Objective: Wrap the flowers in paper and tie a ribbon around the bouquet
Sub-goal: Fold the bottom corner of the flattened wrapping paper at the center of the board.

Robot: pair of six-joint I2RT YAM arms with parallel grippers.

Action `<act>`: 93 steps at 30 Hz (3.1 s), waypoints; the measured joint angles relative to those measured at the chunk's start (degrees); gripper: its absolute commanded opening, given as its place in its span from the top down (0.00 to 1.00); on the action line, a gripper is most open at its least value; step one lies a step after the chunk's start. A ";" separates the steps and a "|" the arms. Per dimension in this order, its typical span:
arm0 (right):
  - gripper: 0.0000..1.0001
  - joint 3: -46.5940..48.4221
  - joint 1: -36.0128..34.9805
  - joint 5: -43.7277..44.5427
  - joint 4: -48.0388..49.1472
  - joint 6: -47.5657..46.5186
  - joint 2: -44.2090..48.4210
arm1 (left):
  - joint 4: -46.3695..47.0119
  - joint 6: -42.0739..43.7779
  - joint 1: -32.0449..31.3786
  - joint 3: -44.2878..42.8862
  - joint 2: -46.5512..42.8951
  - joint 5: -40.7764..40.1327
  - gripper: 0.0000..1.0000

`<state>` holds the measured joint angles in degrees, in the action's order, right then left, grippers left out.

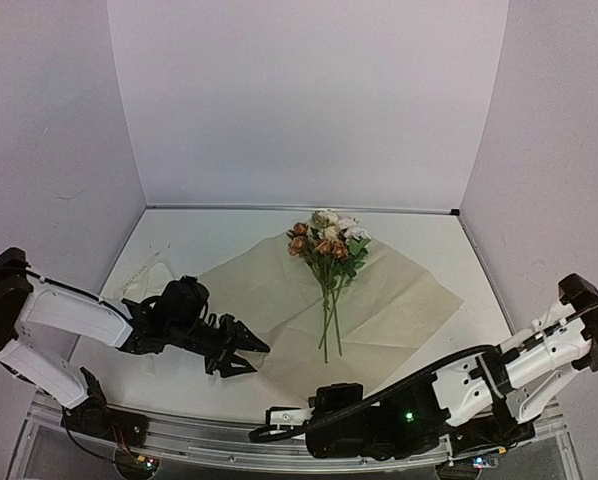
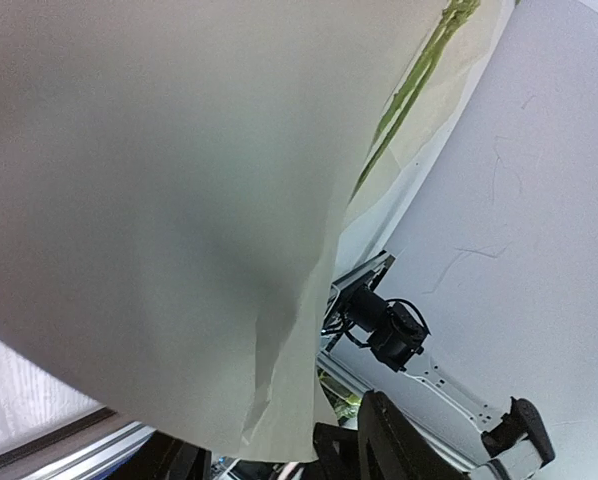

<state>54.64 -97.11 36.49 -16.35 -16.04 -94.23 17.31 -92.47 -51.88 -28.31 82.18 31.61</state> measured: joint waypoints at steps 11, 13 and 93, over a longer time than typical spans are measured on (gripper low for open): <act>1.00 6.87 6.45 -20.96 -20.41 12.00 3.93 | -22.86 16.98 7.80 -2.44 -18.82 -2.69 0.68; 1.00 6.87 6.44 -21.59 -21.54 13.01 3.87 | -24.34 20.94 10.48 -5.92 -16.13 -0.68 0.72; 1.00 65.45 49.84 -32.40 -40.29 5.78 -39.70 | -44.05 64.83 20.90 -40.25 17.12 -0.20 0.67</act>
<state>120.09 -47.28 4.09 -56.64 -10.26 -133.93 -26.74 -27.64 -30.98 -68.56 99.30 31.41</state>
